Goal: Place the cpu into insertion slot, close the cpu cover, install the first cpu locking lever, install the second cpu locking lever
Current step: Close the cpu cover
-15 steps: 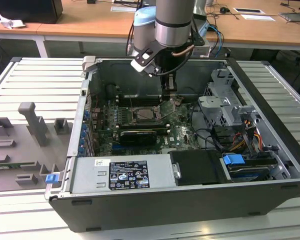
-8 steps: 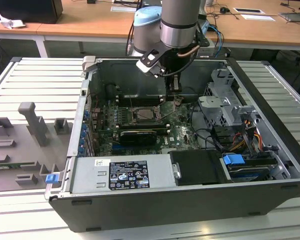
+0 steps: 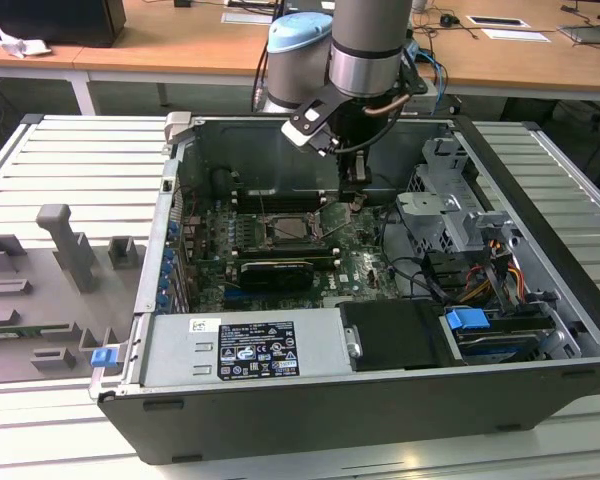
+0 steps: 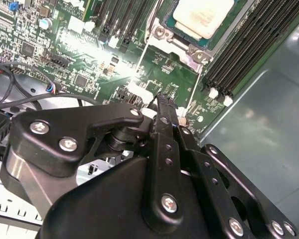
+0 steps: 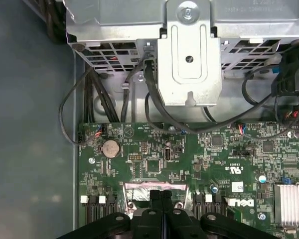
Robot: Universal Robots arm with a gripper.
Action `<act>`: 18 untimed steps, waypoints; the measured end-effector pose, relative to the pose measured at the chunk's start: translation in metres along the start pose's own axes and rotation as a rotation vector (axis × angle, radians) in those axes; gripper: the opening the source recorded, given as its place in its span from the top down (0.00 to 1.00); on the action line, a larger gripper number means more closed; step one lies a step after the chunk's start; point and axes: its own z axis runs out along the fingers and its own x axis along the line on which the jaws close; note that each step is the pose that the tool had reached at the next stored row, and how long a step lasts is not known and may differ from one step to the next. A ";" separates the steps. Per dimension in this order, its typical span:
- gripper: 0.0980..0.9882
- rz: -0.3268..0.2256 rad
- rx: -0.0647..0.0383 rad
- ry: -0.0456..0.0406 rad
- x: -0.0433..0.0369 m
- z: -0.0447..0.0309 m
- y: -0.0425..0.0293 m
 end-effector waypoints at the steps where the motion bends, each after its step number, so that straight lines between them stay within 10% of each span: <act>1: 0.99 0.000 0.000 0.0000 0.0000 0.0002 0.0012; 18: 0.99 0.000 0.000 -0.0001 0.0001 0.0028 0.0202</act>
